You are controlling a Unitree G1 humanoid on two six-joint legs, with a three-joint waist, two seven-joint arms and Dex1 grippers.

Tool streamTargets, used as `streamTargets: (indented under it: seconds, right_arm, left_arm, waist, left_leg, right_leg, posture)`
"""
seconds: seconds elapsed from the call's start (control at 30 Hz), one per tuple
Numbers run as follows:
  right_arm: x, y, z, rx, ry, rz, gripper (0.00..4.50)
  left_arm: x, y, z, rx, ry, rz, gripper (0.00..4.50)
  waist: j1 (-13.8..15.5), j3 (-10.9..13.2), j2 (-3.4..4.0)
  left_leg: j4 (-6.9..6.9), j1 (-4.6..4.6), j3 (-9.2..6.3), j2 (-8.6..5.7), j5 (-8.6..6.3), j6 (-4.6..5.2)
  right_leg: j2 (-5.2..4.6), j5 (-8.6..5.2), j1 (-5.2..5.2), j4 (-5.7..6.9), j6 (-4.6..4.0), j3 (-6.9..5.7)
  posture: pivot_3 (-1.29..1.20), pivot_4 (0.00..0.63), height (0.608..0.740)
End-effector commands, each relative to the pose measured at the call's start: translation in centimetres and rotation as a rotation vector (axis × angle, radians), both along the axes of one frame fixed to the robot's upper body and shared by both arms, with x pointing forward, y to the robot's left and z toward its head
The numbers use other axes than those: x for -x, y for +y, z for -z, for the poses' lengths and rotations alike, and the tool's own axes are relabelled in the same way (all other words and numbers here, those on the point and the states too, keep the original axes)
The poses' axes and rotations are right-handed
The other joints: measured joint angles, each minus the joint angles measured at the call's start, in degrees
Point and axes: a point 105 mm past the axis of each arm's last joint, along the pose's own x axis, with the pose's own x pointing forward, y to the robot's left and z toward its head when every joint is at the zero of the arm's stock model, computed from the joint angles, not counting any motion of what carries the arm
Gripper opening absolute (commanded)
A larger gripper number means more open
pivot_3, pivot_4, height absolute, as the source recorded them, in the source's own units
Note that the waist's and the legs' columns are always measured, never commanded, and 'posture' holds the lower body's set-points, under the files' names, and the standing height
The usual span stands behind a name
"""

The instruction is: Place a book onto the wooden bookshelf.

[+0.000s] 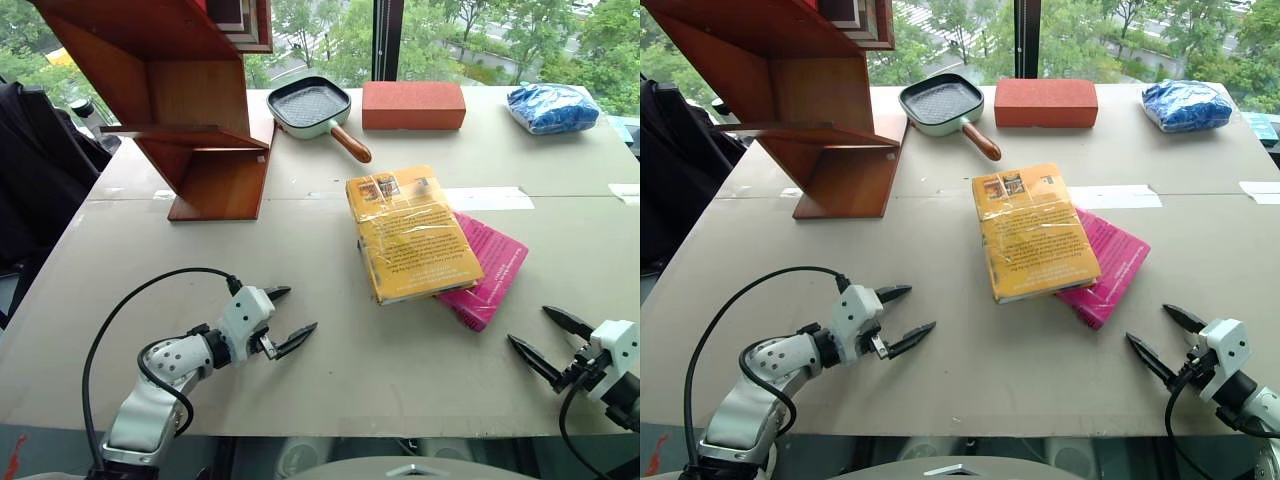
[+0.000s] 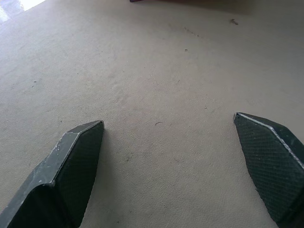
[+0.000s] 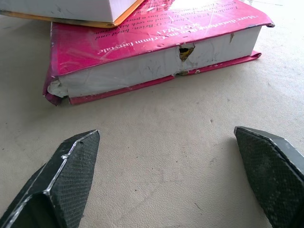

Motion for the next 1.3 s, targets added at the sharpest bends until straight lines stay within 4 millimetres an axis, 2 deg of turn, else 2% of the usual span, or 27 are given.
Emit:
streamTargets:
  seconds: [0.03, 0.73, 0.83, 0.93, 1.03, 1.17, 1.3]
  right_arm:
    - [0.6, -0.3, 0.2, 0.008, 0.016, 0.006, 4.48]
    - [0.7, -0.3, -0.4, 0.008, 0.009, 0.004, 4.48]
    - [0.7, -0.1, -0.8, -0.003, -0.007, -0.002, 4.48]
    - [1.1, 1.1, -2.3, -0.098, -0.038, -0.055, 4.48]
    - [2.1, 3.1, -3.9, -0.2, -0.041, -0.157, 4.48]
    - [2.6, 4.4, -5.4, -0.225, -0.062, -0.216, 4.48]
    - [2.8, 5.2, -6.7, -0.215, -0.09, -0.237, 4.48]
  left_arm:
    - [0.2, -0.2, -0.5, 0.015, -0.018, 0.022, 4.5]
    - [0.0, -0.9, -0.4, 0.07, 0.001, 0.04, 4.5]
    - [-0.7, -1.7, -1.3, 0.168, 0.034, 0.005, 4.5]
    - [-1.1, -3.0, -1.5, 0.299, 0.194, -0.013, 4.5]
    - [-1.4, -5.5, -2.3, 0.499, 0.406, 0.034, 4.5]
    - [-2.5, -8.0, -4.1, 0.701, 0.582, 0.104, 4.5]
    - [-4.4, -9.3, -4.1, 0.779, 0.704, 0.073, 4.5]
  waist:
    - [0.0, 0.0, 0.0]
    - [0.0, 0.0, -0.02]
    - [0.0, 0.0, -0.01]
    - [0.0, 0.0, -0.02]
    - [-0.1, -0.1, 0.1]
    - [-0.1, 0.0, 0.04]
    - [-0.2, 0.0, 0.01]
  left_leg:
    - [0.0, 0.0, 0.0, 0.0, 0.0, 0.0]
    - [0.0, 0.06, 0.25, 0.02, -0.09, 0.15]
    - [0.0, 0.06, 0.28, 0.02, -0.09, 0.15]
    - [0.03, 0.03, 0.27, 0.02, -0.09, 0.15]
    - [0.03, 0.04, 0.27, 0.06, -0.09, 0.15]
    - [0.19, 0.02, 0.3, 0.07, -0.09, 0.16]
    - [0.35, 0.03, 0.55, 0.18, -0.1, 0.16]
  right_leg:
    - [0.0, 0.0, 0.0, 0.0, 0.0, 0.0]
    - [0.01, 0.08, -0.01, -0.02, 0.01, 0.26]
    - [0.01, 0.09, -0.02, -0.02, 0.01, 0.29]
    - [0.02, 0.12, -0.05, -0.01, 0.07, 0.3]
    - [0.06, 0.1, -0.06, 0.01, 0.14, 0.35]
    - [0.16, 0.11, -0.05, 0.01, 0.37, 0.29]
    - [0.3, 0.26, -0.05, 0.01, 0.46, 0.42]
  posture:
    - [0.0, 0.15, 0.74]
    - [0.0, 0.15, 0.74]
    - [0.0, 0.15, 0.74]
    - [0.0, 0.15, 0.74]
    - [0.0, 0.15, 0.74]
    - [0.0, 0.15, 0.74]
    - [0.0, 0.15, 0.74]
